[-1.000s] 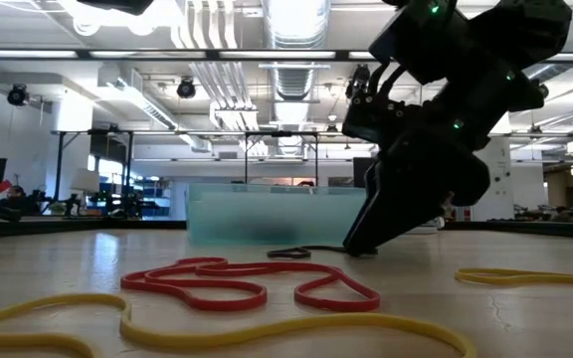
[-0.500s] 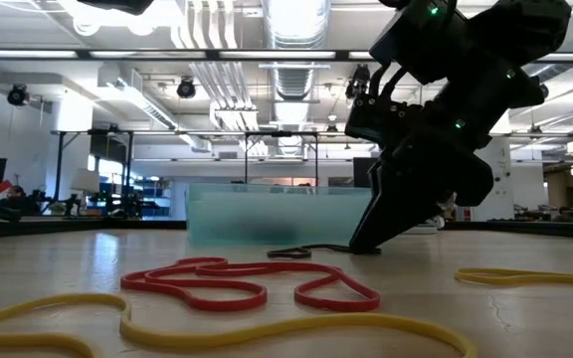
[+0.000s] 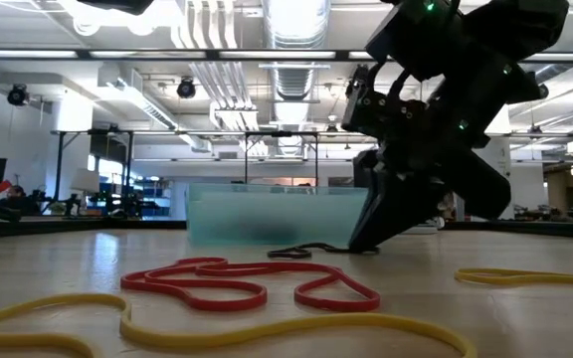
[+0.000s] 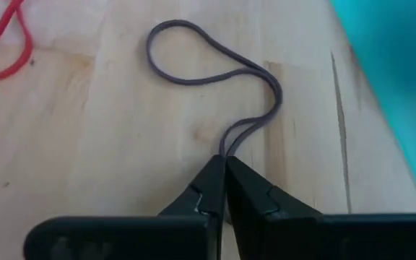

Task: Pick and place rubber bands into bin
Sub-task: Put the violet rubber band into the green bin

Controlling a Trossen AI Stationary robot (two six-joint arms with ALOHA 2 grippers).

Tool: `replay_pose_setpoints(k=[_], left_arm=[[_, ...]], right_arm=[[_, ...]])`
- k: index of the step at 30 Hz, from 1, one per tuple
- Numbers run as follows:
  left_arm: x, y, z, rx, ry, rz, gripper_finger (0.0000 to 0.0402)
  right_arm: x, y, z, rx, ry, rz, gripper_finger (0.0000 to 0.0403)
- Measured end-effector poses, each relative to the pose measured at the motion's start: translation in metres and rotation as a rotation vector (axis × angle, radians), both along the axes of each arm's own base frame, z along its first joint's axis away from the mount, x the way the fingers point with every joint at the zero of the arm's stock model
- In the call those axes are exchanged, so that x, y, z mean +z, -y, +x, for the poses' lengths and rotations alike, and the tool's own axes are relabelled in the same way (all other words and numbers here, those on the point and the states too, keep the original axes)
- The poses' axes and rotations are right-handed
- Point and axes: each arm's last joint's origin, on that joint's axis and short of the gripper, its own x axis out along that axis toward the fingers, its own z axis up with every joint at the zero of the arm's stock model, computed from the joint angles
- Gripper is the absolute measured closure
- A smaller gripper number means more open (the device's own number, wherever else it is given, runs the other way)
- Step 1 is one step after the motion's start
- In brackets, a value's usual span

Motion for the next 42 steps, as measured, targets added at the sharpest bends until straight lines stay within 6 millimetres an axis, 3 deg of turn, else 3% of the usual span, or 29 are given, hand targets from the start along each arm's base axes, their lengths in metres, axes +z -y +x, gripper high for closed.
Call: replay_pose_setpoints(k=[10,27,35,42], left_arm=[[0.000,0.000,0.000,0.000,-0.001,0.000,0.0277],[0.000,0.000,0.000,-0.001,-0.003,0.002,0.0277],[-0.001,0.000,0.000,-0.001,-0.004,0.003,0.0277],[-0.004,0.000,-0.001,-0.001,-0.011,0.008,0.0277]], right_arm=[[0.022,-0.030,0.013,0.185,0.073,-0.050,0.0395],[0.058,-0.067,0.018,0.167,0.174,-0.422,0.0395],[0.084,-0.073,0.023,0.102,0.220,-0.606,0.0394],[0.115,-0.062,0.039,0.032,0.236,-0.766,0.0394]])
